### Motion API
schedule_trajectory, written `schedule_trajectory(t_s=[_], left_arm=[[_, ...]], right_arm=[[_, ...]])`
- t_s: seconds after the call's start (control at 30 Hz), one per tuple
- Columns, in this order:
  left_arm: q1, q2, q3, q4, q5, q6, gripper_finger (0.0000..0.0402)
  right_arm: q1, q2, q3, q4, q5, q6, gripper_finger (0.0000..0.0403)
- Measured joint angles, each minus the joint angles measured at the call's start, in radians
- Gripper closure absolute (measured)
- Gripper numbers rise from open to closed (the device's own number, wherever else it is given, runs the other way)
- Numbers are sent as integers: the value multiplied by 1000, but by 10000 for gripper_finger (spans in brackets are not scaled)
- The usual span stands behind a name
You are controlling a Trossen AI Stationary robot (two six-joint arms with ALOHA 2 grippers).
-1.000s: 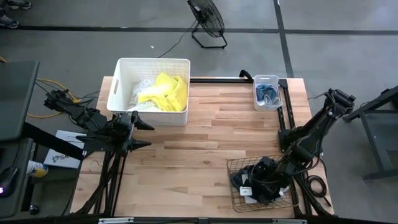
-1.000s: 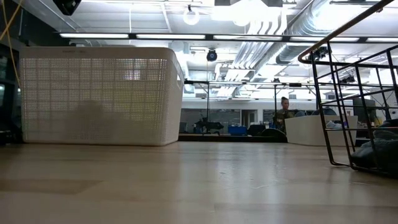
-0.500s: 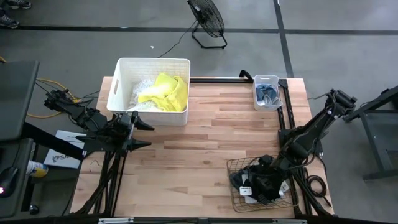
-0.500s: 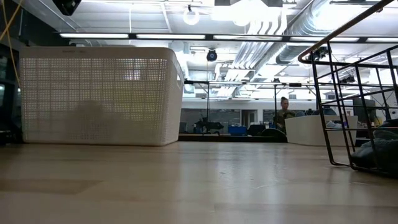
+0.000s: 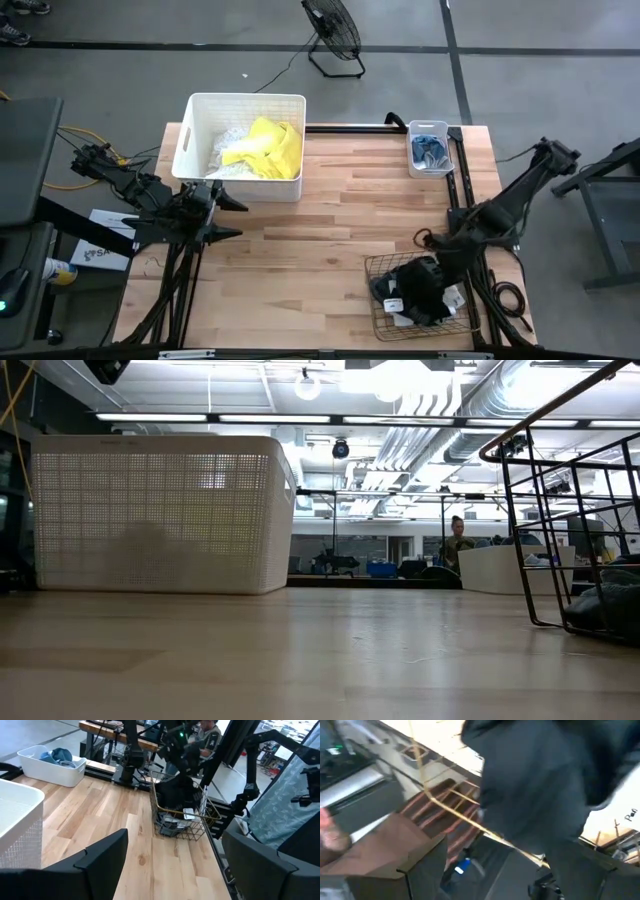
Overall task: Pick & Place Cloths
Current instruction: Put the black underwear into the wire basket
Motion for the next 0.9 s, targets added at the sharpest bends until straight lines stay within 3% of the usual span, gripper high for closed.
schedule_trajectory(t_s=[0.17, 0.57, 0.7, 0.8, 0.9], left_arm=[[0, -3, 0, -1, 7, 0, 83], [0, -44, 0, -45, -43, 18, 83], [0, -58, 0, -57, -45, 30, 83], [0, -57, 0, -72, -45, 26, 83], [0, -57, -6, -76, -41, 9, 83]], right_arm=[[6, -76, 0, -1, 95, -55, 88], [93, -136, 0, 22, 765, -475, 88], [109, -135, 0, 55, 925, -569, 88], [114, -135, 0, 95, 968, -616, 88], [114, -127, 0, 110, 900, -594, 88]])
